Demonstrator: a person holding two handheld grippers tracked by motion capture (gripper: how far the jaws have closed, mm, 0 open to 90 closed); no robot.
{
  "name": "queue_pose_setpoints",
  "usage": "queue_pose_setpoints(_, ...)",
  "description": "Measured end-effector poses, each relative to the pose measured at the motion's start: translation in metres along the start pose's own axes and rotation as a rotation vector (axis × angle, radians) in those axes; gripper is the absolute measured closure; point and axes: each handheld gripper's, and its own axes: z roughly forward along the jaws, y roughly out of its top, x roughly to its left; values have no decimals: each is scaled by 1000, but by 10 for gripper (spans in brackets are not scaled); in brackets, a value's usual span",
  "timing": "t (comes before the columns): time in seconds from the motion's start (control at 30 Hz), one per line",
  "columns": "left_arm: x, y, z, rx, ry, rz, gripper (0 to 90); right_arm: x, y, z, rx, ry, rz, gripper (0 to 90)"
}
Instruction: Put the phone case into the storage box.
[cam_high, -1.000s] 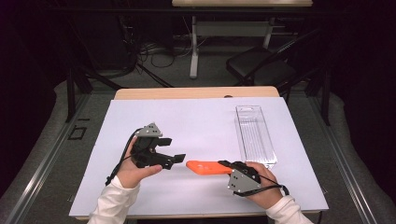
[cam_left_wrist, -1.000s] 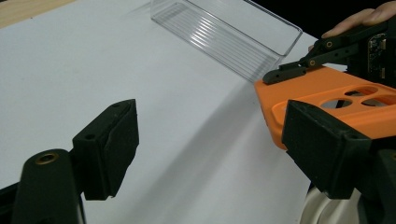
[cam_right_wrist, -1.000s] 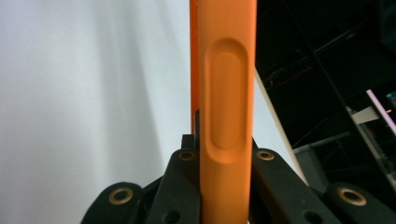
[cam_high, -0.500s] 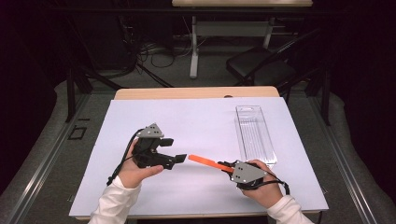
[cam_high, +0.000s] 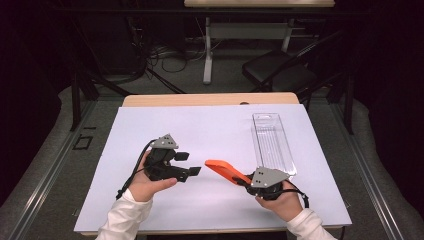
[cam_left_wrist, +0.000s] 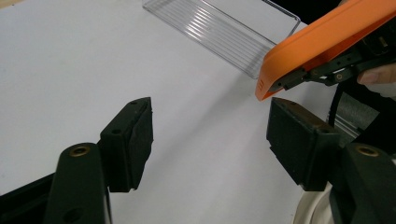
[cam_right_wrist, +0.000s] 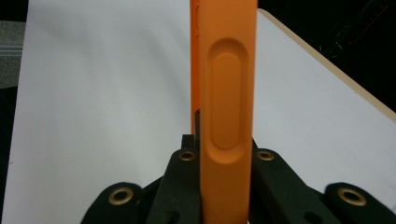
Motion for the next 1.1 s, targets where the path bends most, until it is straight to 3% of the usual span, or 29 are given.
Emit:
queue_pose_setpoints(0.4,-5,1,1,-37,-21,-3,393,-1,-1,1,12,24,103,872)
queue_pose_setpoints(0.67,-5,0,8,-62,-49,-28,393,-1,-2,3,-18,55,188,872)
queue_pose_setpoints(1.1,-9,-2,19,-70,-87,-42,426,5,-2,8,-28,78,189,872)
